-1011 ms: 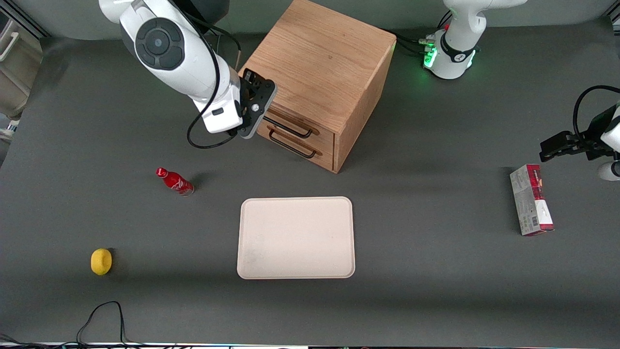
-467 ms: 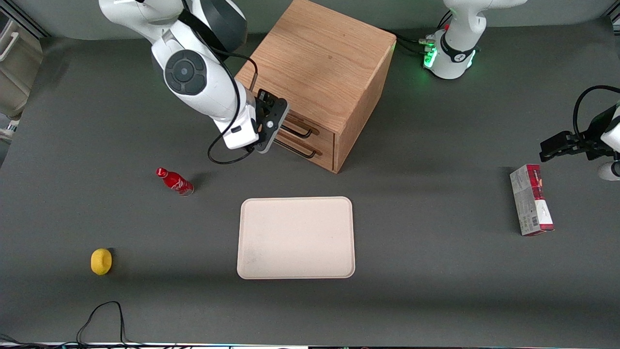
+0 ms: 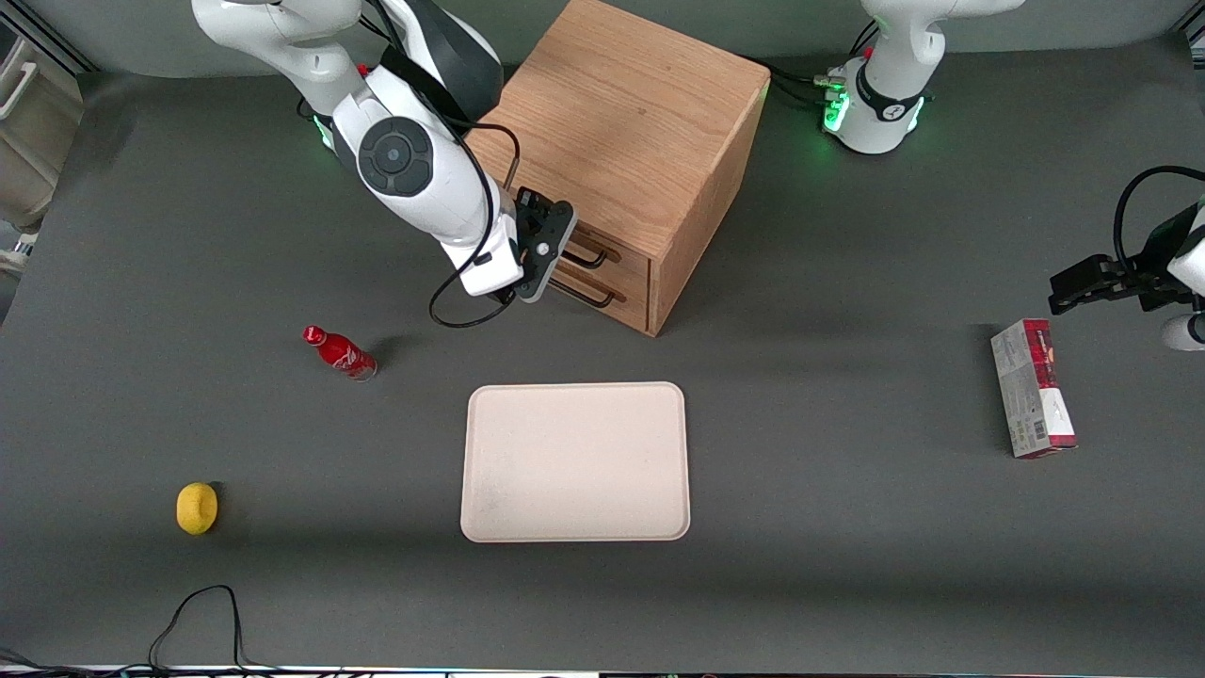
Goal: Open upper drawer
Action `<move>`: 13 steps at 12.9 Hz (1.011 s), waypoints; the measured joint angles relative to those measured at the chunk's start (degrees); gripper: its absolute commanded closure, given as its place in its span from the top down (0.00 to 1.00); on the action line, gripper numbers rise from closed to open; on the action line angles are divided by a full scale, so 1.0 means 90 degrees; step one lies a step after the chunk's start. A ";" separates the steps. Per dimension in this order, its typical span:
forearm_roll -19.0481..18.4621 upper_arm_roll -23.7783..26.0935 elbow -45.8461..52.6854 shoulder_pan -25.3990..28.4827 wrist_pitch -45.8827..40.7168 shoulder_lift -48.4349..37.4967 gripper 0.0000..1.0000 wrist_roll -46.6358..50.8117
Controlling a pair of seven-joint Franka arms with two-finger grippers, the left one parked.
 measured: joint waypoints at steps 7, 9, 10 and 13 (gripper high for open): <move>-0.0069 0.0009 -0.0013 0.0000 0.0254 0.0268 1.00 -0.0111; -0.0163 0.0017 -0.0013 0.0000 0.0290 0.0268 1.00 -0.0154; -0.0244 0.0006 -0.0013 -0.0005 0.0330 0.0277 1.00 -0.0217; -0.0449 -0.0118 -0.0003 -0.0058 0.0493 0.0453 1.00 -0.0533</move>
